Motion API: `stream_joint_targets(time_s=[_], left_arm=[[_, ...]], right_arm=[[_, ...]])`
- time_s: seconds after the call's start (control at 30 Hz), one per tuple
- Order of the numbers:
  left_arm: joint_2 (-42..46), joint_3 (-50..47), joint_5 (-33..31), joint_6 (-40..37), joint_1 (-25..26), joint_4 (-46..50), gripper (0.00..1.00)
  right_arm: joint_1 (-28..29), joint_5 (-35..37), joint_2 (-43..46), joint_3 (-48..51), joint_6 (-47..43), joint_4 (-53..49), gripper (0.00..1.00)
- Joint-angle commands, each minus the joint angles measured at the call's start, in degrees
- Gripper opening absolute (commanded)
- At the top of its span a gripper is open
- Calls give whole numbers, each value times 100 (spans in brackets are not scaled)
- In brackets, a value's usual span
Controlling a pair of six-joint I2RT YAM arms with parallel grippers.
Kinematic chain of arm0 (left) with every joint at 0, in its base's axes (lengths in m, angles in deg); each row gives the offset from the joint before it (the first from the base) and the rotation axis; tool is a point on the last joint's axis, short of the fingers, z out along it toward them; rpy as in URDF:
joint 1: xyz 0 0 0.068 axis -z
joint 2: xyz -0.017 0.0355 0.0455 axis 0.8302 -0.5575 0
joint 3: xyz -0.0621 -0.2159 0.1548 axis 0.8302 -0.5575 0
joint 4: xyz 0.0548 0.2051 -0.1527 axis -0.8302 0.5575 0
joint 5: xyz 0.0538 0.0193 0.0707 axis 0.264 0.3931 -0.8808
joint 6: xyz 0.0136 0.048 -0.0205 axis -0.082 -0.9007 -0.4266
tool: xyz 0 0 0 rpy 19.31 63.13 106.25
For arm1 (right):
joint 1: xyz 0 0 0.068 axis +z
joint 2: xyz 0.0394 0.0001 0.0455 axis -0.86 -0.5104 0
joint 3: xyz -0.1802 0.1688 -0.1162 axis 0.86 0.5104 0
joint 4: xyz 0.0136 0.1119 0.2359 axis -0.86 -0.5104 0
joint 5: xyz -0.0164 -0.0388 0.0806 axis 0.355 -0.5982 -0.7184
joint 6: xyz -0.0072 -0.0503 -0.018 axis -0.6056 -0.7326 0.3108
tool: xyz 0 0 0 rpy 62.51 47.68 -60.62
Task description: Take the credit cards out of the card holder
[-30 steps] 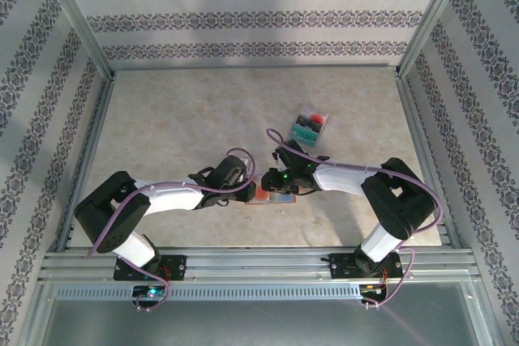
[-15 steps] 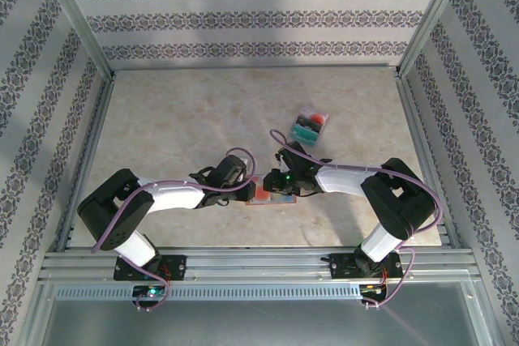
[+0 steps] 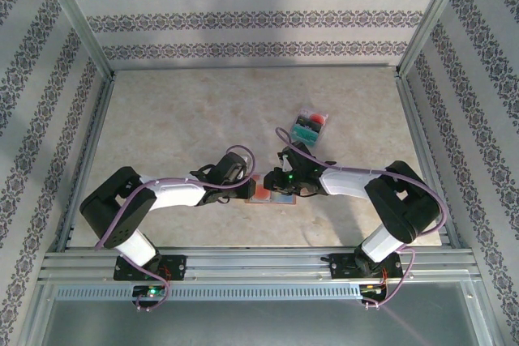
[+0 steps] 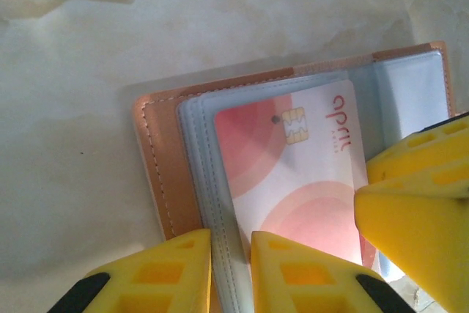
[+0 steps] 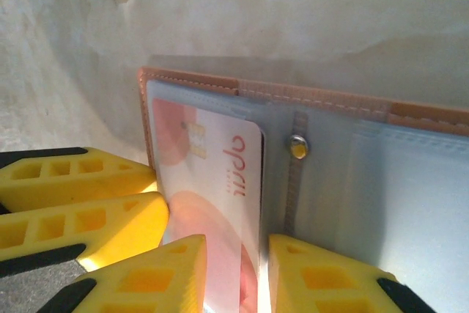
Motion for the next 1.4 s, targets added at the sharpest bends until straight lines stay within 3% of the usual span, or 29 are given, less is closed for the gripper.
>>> stream_joint_targets(time_s=[0.0,0.3,0.8,1.37], left_arm=[[-157,59,126,33,-46,211,21],[-132,62,165,67,-81,247,20],[43,74,141,96,-98,305,20],[1,46,218,112,-99,225,20]], right_arm=[[-15,-419,186,98,167,539,28],[-109,-789,212,434,381,1414,26],[-203,-618,376,602,406,1250,29],[-146,-811,-63,695,580,2128,29]])
